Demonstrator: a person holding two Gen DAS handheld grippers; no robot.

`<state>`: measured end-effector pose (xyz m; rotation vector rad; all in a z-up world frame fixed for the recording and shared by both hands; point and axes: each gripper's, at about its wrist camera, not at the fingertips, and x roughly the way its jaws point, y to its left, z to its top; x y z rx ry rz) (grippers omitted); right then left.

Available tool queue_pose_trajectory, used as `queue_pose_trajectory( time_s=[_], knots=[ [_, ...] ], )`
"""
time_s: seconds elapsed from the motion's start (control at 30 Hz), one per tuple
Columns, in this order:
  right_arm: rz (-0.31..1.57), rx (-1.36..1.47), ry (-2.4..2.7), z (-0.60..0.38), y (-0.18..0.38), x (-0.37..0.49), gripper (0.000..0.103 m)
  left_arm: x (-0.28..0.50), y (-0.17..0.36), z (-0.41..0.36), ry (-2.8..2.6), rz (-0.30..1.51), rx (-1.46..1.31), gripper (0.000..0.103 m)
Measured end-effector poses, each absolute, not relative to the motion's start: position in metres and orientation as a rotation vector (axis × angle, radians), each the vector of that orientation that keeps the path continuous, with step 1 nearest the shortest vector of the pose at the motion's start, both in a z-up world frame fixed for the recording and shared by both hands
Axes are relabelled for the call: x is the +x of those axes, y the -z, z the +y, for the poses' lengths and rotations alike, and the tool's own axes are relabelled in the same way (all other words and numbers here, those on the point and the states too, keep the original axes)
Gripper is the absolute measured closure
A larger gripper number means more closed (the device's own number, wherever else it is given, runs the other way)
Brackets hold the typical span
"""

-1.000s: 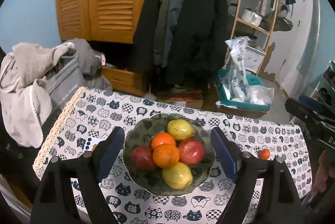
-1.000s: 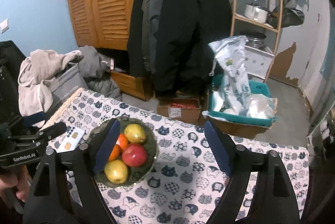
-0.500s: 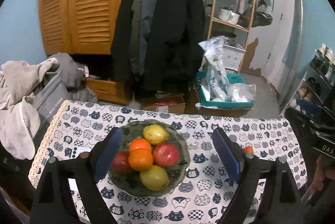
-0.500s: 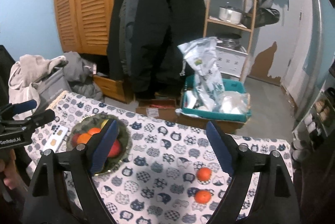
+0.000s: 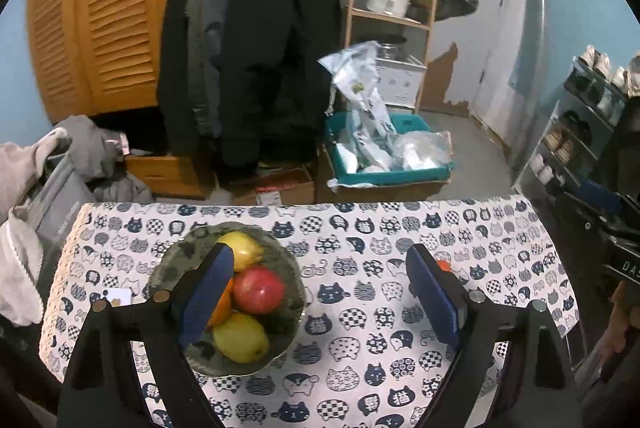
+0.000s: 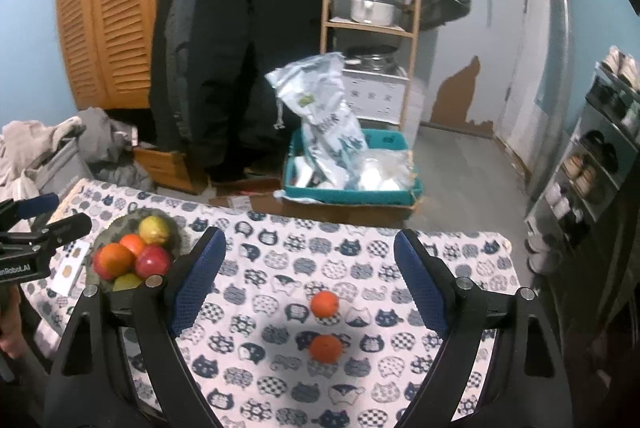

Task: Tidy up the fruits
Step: 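Withdraw both tools from the bowl toward the two loose tangerines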

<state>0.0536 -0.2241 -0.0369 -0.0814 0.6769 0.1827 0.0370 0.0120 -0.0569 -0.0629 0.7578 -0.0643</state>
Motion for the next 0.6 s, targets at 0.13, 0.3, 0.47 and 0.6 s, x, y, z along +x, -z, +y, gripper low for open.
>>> queue_pose_trajectory(
  time_s=[0.13, 0.3, 0.47, 0.6],
  knots=[
    [0.687, -0.069, -0.156, -0.241, 0.041, 0.051, 0.017, 0.043, 0.061, -0.004, 0.089, 0.772, -0.044, 0.014],
    [0.720, -0.056, -0.119, -0.259, 0.052, 0.052, 0.017, 0.053, 0.071, -0.022, 0.116, 0.799, -0.029, 0.014],
    [0.784, -0.027, -0.110, -0.273, 0.074, 0.060, 0.017, 0.067, 0.093, -0.039, 0.121, 0.850, -0.004, 0.014],
    [0.841, -0.023, -0.102, -0.279, 0.096, 0.068, 0.017, 0.076, 0.114, -0.048, 0.117, 0.894, 0.018, 0.014]
  ],
)
